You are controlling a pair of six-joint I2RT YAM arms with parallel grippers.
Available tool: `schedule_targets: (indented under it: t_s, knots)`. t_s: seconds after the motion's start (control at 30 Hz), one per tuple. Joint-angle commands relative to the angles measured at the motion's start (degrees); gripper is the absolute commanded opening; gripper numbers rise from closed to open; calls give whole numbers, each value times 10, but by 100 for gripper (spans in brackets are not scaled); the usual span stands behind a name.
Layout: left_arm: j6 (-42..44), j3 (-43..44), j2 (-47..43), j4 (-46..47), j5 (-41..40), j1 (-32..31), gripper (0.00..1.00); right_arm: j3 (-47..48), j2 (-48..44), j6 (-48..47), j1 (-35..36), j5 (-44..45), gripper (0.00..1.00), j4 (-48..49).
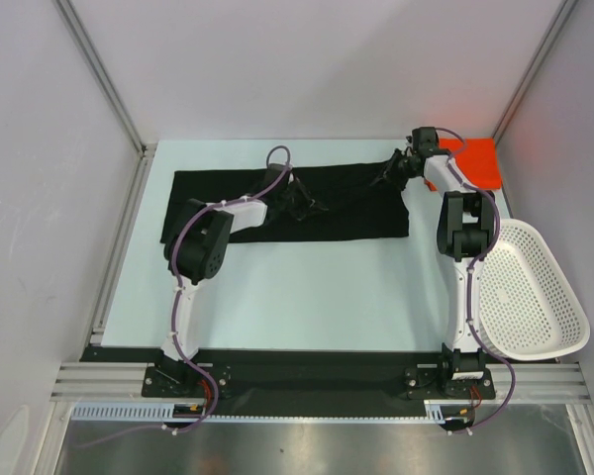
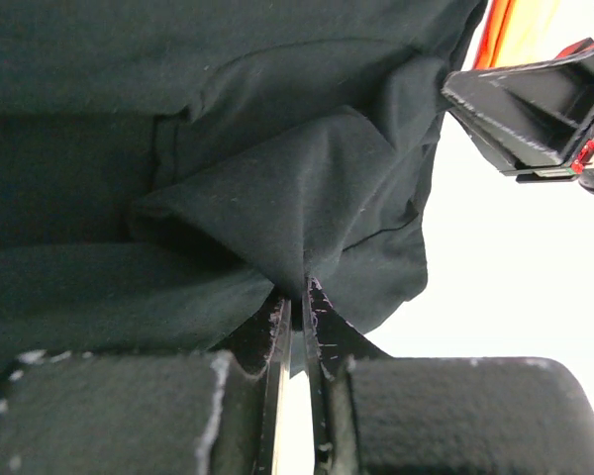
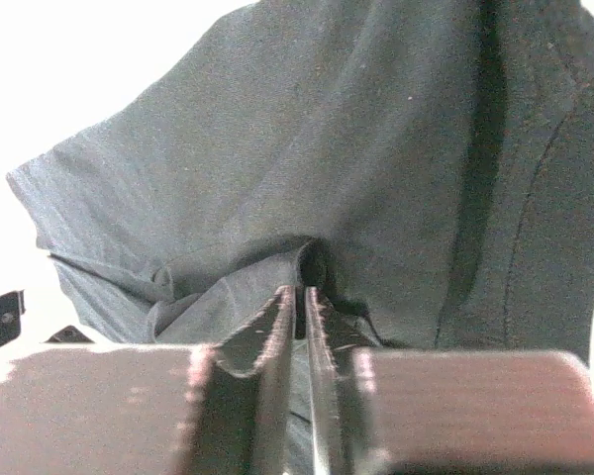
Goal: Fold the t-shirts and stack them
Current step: Fold the tshirt
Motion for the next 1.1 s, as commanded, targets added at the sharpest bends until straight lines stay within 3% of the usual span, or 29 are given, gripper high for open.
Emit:
schedule_targets:
  t_s: [0.0,0.1,0.7,1.07]
  knots:
    - [13,32,-9,5,8,6,10,26,-5,10,4,-4,10,4]
    - [14,40,-8,6,11,12,10,33,-11,15,5,4,0,-1]
    - [-64,84,38,64,53,68,12,73,13,143,15,-40,0,83]
    - [-83,78,54,84,93,69,16,51,-13,146,10,-41,0,71]
